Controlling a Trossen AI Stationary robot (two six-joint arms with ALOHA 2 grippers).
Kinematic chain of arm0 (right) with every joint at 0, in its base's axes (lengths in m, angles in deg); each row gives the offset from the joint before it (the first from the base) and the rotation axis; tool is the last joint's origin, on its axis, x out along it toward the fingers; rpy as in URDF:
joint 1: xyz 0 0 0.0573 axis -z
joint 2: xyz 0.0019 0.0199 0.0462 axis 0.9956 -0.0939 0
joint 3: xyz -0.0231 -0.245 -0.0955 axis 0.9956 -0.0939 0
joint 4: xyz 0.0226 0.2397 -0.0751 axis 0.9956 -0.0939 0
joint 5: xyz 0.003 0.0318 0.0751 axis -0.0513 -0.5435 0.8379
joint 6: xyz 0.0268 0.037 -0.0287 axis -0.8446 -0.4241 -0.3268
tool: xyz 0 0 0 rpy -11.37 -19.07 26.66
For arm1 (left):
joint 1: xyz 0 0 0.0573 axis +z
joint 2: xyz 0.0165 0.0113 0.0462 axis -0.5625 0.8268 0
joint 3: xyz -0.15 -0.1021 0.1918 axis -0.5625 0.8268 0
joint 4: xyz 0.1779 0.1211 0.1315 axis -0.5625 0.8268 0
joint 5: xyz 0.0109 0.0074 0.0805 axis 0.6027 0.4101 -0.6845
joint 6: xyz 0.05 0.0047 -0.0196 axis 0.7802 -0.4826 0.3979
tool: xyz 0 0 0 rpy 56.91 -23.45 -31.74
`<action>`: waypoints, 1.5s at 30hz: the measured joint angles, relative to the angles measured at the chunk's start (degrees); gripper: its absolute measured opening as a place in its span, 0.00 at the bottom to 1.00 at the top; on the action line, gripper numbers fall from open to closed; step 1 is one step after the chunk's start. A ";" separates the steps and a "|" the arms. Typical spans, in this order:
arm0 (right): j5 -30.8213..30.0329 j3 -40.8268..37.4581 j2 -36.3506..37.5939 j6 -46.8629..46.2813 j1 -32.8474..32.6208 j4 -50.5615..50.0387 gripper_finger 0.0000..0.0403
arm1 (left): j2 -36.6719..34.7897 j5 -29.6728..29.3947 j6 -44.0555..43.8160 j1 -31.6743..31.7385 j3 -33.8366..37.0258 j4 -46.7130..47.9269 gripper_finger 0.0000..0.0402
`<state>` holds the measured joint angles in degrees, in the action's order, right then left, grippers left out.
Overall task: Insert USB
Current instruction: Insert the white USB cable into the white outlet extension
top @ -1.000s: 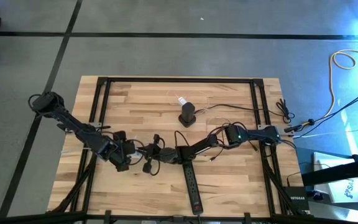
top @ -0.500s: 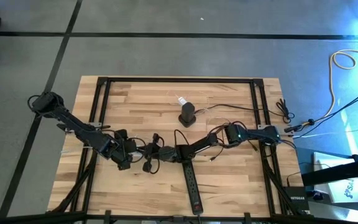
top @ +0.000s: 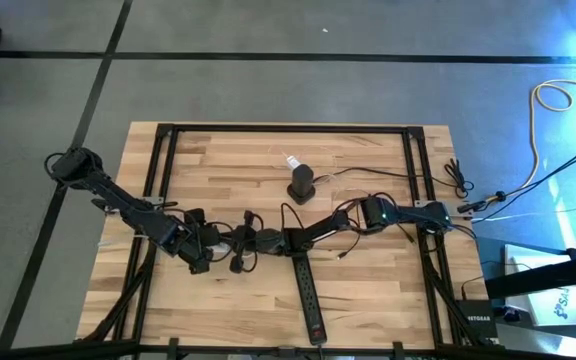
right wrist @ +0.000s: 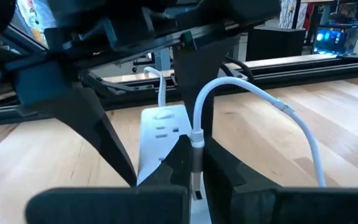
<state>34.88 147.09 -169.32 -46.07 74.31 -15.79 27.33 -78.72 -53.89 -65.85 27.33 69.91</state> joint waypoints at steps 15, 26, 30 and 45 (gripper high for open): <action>1.05 0.13 0.10 -2.08 0.63 -3.30 0.00 | -0.02 0.20 0.22 0.00 -0.02 0.10 0.59; 0.60 0.07 0.08 -1.36 -0.25 -2.57 0.00 | -0.02 0.21 0.21 0.00 -0.02 0.20 0.59; -0.08 0.07 0.05 -1.45 -0.29 -3.08 0.00 | -0.02 0.21 0.20 0.00 -0.02 0.22 0.59; 1.01 -3.65 0.00 -2.30 -0.18 4.02 0.00 | -0.02 0.17 0.34 0.00 -0.02 0.22 0.59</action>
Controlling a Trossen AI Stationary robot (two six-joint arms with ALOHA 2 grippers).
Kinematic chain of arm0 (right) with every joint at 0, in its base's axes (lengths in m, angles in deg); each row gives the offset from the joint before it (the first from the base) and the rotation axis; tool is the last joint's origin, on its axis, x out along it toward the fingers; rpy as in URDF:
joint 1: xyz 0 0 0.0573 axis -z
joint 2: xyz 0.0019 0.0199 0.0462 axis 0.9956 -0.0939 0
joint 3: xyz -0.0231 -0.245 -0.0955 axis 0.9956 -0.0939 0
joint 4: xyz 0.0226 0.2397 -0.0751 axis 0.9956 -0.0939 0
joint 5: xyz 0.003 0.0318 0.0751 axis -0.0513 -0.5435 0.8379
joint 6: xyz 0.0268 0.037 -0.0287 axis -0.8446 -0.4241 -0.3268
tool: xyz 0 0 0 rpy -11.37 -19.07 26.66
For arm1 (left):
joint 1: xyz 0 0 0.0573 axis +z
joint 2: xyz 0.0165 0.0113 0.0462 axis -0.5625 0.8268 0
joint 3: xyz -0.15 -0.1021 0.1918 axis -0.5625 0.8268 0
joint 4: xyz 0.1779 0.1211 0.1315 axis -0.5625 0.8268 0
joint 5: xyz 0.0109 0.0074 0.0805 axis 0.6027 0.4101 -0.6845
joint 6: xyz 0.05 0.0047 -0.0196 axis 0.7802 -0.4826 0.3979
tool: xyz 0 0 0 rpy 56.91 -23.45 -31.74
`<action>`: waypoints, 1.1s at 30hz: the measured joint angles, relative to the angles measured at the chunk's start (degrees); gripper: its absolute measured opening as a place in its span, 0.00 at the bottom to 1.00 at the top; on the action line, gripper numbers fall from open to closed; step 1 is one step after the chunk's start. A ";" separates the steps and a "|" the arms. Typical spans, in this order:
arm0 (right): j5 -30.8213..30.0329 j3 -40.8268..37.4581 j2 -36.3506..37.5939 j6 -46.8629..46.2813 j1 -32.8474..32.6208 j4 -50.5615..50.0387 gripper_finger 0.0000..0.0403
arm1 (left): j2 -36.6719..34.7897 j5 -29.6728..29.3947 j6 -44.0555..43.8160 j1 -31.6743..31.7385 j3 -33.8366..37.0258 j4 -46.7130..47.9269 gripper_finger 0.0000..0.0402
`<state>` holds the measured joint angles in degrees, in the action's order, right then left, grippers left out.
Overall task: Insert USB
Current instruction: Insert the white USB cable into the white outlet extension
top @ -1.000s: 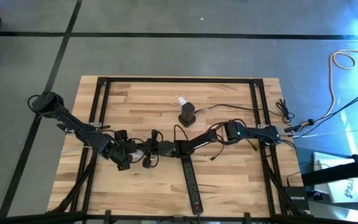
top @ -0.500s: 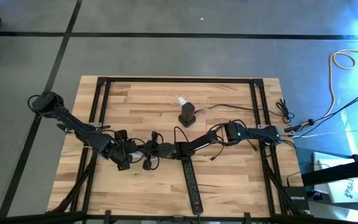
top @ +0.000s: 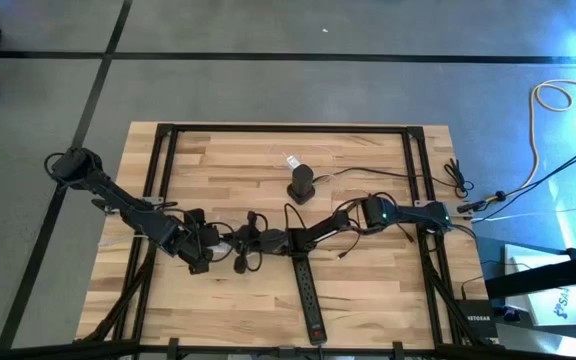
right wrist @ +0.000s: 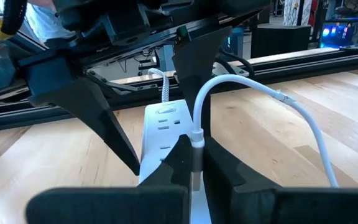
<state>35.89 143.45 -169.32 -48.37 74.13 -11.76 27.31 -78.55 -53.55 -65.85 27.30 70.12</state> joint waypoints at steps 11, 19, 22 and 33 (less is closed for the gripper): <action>0.46 0.31 -0.10 0.71 0.11 -0.01 0.00 | 0.00 0.00 -0.02 0.00 0.00 -0.07 0.59; 0.60 4.63 -0.10 1.14 0.11 -8.28 0.00 | 0.00 0.23 -0.07 0.00 0.00 0.02 0.59; 0.46 4.63 -0.10 1.34 0.09 -8.29 0.00 | 0.00 0.21 -0.12 0.00 0.00 0.00 0.59; 0.02 4.91 0.27 0.47 0.00 -12.54 0.00 | 0.00 0.02 -0.15 0.00 0.00 -0.10 0.59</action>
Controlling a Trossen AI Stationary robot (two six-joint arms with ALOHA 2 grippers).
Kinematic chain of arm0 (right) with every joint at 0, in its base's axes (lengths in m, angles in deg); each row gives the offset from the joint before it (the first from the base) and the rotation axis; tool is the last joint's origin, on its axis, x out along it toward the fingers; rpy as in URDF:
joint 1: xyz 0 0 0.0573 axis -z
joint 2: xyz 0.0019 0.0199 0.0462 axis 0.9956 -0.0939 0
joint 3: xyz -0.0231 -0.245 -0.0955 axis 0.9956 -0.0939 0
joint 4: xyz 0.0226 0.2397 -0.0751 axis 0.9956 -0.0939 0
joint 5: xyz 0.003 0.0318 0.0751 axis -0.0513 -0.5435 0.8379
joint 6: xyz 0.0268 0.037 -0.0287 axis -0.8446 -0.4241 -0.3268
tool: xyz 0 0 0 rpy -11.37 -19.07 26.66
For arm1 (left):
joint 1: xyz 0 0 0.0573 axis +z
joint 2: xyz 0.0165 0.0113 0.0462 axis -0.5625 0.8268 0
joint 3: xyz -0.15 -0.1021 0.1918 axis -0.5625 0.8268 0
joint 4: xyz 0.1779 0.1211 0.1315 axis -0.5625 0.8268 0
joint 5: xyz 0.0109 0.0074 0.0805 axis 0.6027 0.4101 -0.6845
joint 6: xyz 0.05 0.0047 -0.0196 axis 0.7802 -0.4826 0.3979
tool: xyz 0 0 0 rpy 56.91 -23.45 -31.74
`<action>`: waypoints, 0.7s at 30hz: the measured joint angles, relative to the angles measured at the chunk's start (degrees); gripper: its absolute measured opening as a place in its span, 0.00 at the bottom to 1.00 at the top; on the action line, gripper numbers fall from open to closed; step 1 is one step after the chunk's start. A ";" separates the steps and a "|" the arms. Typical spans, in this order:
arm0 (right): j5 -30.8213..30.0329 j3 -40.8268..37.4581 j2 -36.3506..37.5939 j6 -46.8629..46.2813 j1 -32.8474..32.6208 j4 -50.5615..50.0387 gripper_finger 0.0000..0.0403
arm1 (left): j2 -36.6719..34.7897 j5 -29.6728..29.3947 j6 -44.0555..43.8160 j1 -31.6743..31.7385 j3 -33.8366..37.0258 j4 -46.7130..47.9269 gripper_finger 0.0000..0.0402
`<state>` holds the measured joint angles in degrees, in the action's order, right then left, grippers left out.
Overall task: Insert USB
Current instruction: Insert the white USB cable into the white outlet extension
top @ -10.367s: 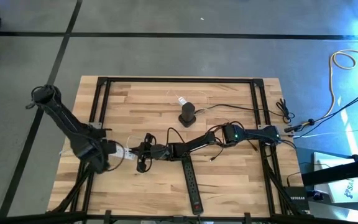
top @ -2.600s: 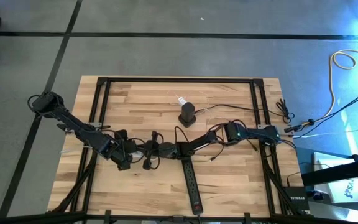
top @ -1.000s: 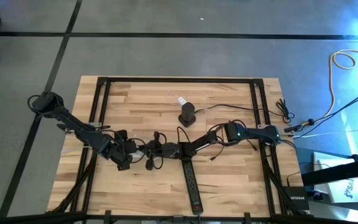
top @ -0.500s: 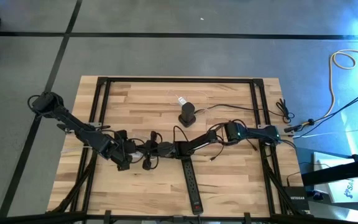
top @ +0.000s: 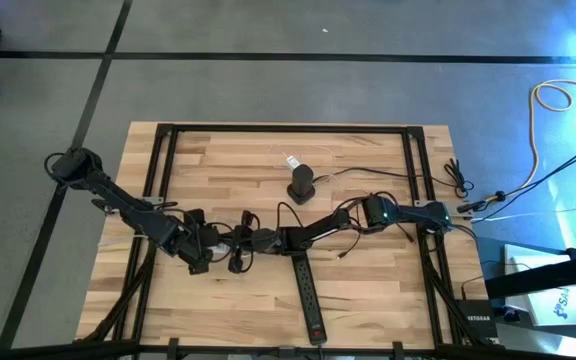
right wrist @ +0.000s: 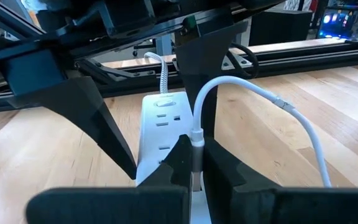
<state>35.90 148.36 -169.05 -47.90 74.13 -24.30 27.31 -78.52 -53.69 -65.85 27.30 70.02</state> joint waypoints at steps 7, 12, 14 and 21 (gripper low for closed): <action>0.02 -0.08 0.64 0.28 -0.04 -2.06 0.00 | 0.00 -0.11 -0.02 0.00 0.00 -0.05 0.59; 0.36 -0.17 0.74 1.02 -0.29 -1.45 0.00 | 0.00 -0.25 0.14 0.00 0.00 -0.26 0.59; 0.35 -0.17 0.79 1.78 -0.40 -2.71 0.00 | 0.00 -0.81 0.05 -0.03 0.00 -0.22 0.59; -1.59 -0.17 0.83 2.14 -1.19 -3.49 0.00 | 0.00 -1.51 0.31 -0.04 0.00 -0.58 0.59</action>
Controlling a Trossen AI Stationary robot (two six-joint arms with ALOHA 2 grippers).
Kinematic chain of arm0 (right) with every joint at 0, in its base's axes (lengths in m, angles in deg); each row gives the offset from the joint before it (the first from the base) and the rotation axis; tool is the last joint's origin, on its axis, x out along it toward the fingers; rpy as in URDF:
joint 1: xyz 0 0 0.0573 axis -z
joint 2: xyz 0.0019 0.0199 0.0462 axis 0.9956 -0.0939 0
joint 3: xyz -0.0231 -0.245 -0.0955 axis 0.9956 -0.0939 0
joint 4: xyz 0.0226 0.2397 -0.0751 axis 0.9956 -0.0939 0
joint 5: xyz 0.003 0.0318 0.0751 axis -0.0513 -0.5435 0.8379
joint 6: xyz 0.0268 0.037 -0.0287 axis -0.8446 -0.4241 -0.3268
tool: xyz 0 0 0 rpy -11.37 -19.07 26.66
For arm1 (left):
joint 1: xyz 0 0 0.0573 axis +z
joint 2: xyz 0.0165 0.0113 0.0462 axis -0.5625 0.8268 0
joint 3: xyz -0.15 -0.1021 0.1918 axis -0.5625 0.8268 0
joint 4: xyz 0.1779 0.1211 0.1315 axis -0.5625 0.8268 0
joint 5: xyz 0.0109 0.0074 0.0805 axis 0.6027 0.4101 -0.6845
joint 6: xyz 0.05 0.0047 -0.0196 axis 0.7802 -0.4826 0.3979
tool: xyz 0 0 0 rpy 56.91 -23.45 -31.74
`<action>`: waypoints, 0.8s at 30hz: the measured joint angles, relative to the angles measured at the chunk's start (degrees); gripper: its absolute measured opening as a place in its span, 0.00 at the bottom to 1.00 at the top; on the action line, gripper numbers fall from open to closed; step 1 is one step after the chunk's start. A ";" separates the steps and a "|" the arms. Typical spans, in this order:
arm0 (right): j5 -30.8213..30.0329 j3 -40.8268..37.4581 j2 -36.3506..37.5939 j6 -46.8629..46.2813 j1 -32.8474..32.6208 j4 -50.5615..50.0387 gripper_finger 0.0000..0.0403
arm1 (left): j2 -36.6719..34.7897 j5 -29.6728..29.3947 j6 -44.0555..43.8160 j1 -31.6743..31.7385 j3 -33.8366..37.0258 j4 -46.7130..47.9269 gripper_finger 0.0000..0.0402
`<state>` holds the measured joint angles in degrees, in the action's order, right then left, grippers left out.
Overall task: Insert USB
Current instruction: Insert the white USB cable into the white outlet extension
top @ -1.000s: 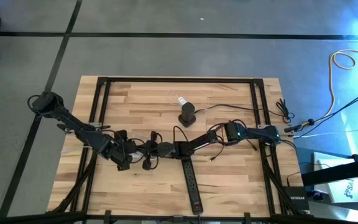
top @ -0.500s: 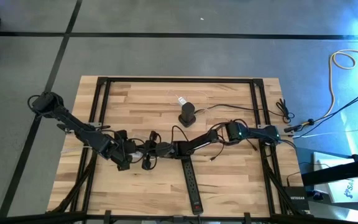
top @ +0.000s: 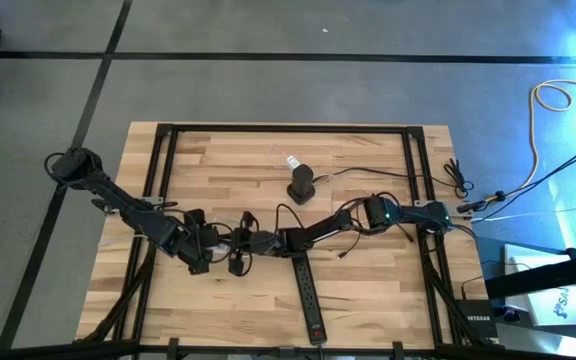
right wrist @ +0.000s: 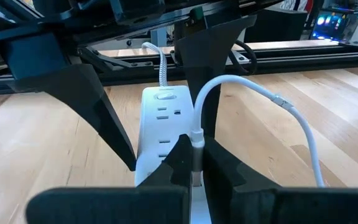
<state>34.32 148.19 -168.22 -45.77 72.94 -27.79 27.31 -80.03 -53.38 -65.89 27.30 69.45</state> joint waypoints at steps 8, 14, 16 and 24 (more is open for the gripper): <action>-0.48 -3.21 0.10 -2.16 -0.41 3.78 0.00 | 0.00 -0.55 -0.12 0.00 0.00 -0.40 0.59; -0.87 -4.02 0.09 -2.79 -0.97 4.56 0.00 | 0.00 -0.40 0.08 0.00 0.00 -0.61 0.59; -0.99 -4.02 0.11 -3.14 -1.02 4.30 0.00 | 0.00 -0.38 0.11 0.00 0.00 -0.59 0.59; -1.01 -3.12 0.50 -3.17 -1.02 2.74 0.00 | -0.02 0.03 0.11 0.02 0.00 -0.61 0.59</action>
<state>33.31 145.07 -167.72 -48.94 71.92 -25.05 27.29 -79.99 -53.28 -65.87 27.30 68.83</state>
